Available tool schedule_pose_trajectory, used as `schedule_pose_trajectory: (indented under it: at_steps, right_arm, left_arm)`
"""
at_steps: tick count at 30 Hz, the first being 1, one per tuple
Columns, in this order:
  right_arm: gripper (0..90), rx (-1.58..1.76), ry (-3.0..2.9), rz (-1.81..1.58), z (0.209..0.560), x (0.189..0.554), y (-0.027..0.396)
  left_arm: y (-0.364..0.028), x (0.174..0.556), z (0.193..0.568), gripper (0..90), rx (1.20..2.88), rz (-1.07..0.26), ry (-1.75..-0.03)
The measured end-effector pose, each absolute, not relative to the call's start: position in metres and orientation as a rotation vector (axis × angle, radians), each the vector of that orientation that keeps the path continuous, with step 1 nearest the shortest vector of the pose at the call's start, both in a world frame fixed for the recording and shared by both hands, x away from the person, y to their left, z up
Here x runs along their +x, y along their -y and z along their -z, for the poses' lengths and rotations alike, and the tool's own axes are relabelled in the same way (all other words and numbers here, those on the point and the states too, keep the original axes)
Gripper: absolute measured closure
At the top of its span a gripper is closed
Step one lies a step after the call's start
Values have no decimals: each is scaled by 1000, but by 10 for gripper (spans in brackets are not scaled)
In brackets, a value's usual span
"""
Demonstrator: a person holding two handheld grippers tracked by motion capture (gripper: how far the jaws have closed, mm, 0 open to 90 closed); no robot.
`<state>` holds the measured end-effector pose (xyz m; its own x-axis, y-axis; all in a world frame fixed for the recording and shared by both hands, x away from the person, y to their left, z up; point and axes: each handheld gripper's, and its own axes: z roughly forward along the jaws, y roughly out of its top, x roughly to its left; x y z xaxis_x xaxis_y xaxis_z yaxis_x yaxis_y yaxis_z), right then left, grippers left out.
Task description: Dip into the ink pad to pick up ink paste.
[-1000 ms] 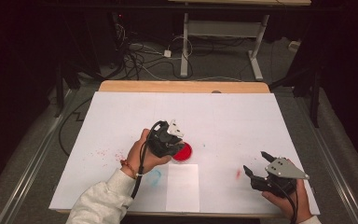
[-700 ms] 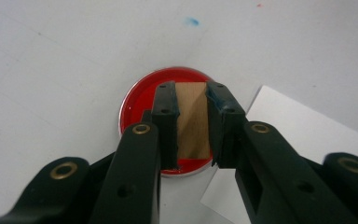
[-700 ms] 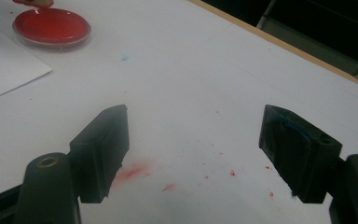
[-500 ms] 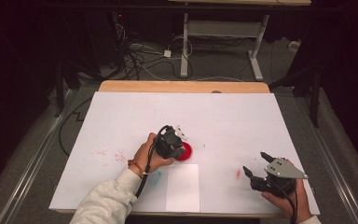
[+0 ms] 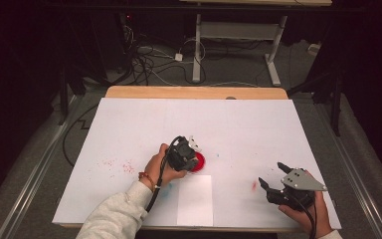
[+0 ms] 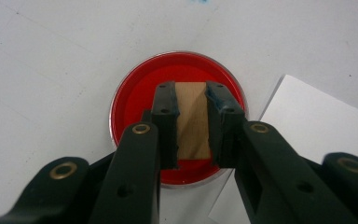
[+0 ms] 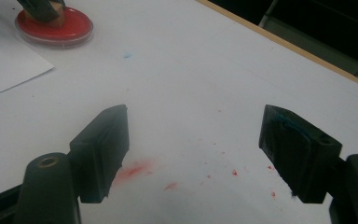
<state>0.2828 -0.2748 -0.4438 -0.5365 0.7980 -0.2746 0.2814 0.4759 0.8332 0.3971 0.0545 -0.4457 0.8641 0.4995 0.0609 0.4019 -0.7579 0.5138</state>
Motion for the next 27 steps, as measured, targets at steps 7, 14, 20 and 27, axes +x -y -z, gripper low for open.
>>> schedule_pose_trajectory:
  at_steps: [7,14,20,27]
  right_arm:
    - [243,883,-2059,-991,444,283,275]
    - [243,892,-2053,-993,443,282,275]
    - [243,883,-2057,-989,444,283,275]
    - [243,887,-2053,-989,444,282,275]
  left_arm:
    - [-55,396,447,736,2531,-276,-652]
    - [-56,396,448,736,2525,-268,-654]
    - [-56,396,448,736,2524,-273,-657]
    - [-54,394,444,736,2514,-289,-644]
